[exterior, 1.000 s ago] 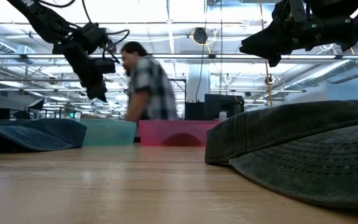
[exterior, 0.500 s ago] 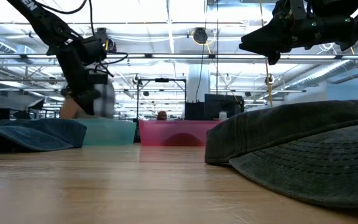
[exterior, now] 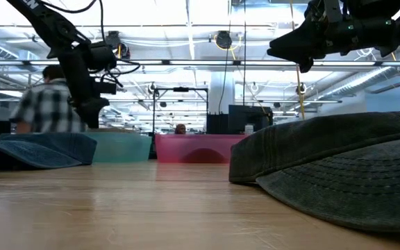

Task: Pick & Place hat
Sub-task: Put the left brown cap into the green bin

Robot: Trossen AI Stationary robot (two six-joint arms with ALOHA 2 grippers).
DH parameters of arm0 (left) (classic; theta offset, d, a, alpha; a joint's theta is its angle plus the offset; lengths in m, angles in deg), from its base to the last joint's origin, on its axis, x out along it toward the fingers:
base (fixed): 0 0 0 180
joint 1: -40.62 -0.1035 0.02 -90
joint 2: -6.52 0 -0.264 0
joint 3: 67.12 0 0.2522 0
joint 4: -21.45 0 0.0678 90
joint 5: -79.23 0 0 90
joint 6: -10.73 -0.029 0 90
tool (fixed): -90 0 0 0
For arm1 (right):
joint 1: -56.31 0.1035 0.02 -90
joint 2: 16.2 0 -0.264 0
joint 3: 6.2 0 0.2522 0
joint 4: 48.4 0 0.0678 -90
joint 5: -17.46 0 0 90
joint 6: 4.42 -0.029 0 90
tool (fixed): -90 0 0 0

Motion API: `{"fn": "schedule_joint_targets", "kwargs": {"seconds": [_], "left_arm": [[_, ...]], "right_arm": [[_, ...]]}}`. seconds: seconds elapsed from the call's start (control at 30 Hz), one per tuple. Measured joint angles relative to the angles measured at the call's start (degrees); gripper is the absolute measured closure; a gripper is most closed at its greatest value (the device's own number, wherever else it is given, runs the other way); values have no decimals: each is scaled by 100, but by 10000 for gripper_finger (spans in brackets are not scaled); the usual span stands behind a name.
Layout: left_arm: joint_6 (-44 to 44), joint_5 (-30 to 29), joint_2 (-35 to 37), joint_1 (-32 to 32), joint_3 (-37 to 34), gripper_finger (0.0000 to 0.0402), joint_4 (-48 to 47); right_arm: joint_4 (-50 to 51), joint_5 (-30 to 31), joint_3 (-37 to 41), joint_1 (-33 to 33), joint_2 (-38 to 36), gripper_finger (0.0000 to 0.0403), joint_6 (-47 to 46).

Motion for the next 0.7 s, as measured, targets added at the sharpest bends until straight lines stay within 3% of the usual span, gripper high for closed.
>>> {"fn": "schedule_joint_targets", "kwargs": {"seconds": [0.17, 0.3, 0.5, 0.7], "left_arm": [[-558, -480, 314, 30, 0, 365, 467], [-224, -1032, 273, -100, 0, 365, 1276], [352, 96, -168, -359, 0, 364, 2226], [187, 93, -845, -477, 0, 364, 2128]], "right_arm": [[0, 0, 0, 0, 0, 305, -5], [0, 0, 0, 1, 0, 305, -15], [2, -2, 0, 1, 0, 305, -15], [2, -2, 0, 1, 0, 305, 19]]}}
